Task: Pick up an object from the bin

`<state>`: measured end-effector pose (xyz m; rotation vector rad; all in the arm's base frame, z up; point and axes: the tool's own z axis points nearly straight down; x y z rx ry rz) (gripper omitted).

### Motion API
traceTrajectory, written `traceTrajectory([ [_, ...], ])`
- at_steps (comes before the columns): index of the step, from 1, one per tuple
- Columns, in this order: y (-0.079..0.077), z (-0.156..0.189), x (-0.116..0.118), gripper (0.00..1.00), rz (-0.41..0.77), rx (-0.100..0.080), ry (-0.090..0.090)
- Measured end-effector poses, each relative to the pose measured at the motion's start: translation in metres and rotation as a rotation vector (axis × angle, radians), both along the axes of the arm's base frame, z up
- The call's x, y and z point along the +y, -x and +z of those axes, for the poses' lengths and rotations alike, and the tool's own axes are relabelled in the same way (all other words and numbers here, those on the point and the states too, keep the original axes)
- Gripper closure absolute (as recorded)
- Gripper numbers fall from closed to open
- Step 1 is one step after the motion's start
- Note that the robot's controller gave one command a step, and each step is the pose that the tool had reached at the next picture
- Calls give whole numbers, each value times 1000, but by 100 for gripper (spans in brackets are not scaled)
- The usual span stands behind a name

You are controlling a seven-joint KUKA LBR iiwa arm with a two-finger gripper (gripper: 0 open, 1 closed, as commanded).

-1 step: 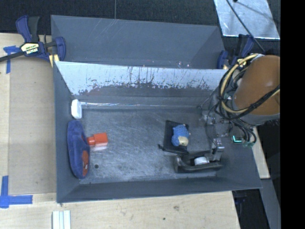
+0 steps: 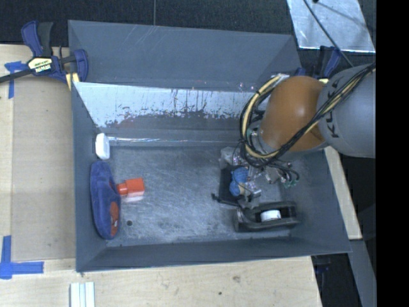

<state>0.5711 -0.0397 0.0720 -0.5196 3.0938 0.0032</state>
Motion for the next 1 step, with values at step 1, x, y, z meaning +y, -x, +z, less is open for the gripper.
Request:
traceTrajectory([
  [1,0,2,-3,100,-4,-2,3],
])
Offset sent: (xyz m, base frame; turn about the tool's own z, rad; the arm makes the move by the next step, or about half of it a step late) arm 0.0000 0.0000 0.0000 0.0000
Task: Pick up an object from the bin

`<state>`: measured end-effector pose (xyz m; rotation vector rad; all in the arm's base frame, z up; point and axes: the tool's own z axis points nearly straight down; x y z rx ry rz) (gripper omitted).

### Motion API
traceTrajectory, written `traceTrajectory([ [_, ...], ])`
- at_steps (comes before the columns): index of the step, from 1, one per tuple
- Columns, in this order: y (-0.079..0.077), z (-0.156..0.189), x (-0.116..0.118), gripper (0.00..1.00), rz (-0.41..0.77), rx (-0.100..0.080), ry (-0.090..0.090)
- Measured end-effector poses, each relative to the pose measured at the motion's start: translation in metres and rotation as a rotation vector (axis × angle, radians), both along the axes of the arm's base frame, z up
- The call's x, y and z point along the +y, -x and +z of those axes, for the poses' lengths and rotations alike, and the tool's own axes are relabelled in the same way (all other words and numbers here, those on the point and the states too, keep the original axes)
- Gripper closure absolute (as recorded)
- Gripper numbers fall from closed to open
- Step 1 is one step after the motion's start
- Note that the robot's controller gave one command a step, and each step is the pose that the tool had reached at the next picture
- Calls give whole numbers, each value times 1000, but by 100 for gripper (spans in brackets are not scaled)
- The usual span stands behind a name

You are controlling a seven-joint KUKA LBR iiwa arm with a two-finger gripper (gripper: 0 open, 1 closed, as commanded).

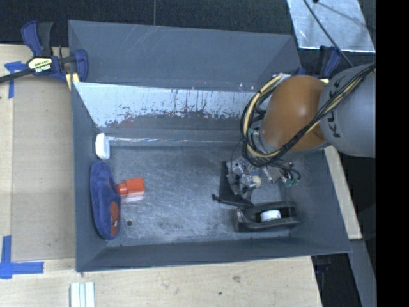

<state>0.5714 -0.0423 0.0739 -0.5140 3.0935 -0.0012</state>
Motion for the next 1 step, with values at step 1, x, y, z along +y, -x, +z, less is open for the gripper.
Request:
traceTrajectory([
  [1,17,167,-48,100,-40,-7,3],
])
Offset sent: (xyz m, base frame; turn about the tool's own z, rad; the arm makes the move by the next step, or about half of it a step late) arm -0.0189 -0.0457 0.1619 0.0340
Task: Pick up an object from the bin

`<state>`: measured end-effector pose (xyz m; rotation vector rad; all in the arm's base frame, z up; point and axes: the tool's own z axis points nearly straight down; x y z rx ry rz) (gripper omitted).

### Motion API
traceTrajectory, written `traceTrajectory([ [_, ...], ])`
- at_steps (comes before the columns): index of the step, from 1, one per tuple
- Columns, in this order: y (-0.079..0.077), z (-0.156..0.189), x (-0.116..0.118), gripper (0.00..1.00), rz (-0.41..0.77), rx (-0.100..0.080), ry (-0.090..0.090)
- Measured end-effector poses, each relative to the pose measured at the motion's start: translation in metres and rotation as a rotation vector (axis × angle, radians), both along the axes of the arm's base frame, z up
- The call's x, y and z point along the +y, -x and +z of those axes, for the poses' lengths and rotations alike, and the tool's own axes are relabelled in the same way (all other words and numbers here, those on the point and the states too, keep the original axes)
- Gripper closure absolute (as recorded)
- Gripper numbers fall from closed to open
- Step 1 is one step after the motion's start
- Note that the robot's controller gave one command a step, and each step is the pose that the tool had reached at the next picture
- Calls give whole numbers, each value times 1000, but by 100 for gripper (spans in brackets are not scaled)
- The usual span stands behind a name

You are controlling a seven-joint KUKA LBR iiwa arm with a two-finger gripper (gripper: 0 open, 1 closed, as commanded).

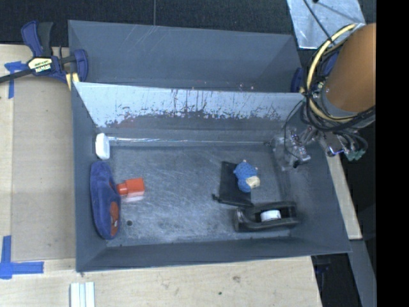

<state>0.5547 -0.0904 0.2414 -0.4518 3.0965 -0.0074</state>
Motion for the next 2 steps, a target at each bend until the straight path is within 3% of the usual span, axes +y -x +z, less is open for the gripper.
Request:
traceTrajectory([
  [1,1,-5,2,0,2,9,-3],
  [2,-24,-90,35,0,72,16,-5],
])
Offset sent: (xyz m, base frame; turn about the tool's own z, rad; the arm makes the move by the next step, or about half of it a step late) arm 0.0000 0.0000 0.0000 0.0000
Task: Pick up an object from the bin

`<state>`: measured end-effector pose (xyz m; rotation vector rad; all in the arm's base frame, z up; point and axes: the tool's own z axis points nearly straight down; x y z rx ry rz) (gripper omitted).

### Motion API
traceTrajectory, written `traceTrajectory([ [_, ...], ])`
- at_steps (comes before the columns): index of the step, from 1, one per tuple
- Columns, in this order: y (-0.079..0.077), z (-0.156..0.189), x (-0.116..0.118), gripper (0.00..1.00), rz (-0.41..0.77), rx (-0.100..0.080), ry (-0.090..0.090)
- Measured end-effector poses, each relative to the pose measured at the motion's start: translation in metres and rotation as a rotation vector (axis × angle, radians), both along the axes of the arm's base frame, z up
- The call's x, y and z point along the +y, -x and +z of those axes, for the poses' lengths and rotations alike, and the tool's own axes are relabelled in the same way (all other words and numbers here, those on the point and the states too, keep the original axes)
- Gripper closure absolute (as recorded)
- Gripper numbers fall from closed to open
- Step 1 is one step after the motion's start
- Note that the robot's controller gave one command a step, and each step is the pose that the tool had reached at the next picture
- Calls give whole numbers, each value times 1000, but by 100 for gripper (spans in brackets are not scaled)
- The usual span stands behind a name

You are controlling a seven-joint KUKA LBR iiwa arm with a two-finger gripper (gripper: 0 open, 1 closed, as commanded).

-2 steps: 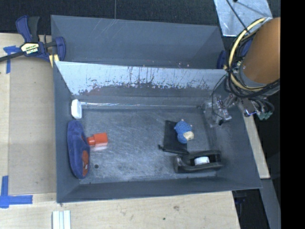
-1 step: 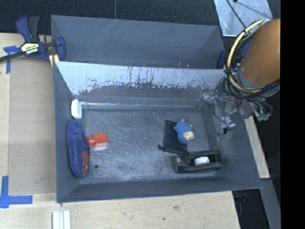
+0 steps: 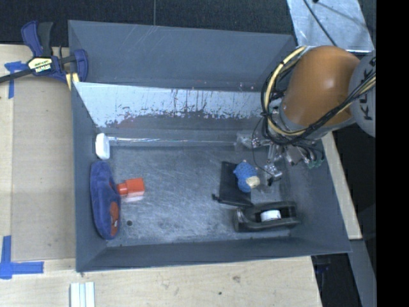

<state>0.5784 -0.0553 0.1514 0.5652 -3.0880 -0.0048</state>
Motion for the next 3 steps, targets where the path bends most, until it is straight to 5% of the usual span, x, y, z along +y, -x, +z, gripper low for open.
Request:
traceTrajectory([
  [1,3,-83,-9,0,444,-4,1],
  [2,-17,-81,-2,0,947,-9,2],
  [3,-17,-81,-2,100,943,-8,1],
])
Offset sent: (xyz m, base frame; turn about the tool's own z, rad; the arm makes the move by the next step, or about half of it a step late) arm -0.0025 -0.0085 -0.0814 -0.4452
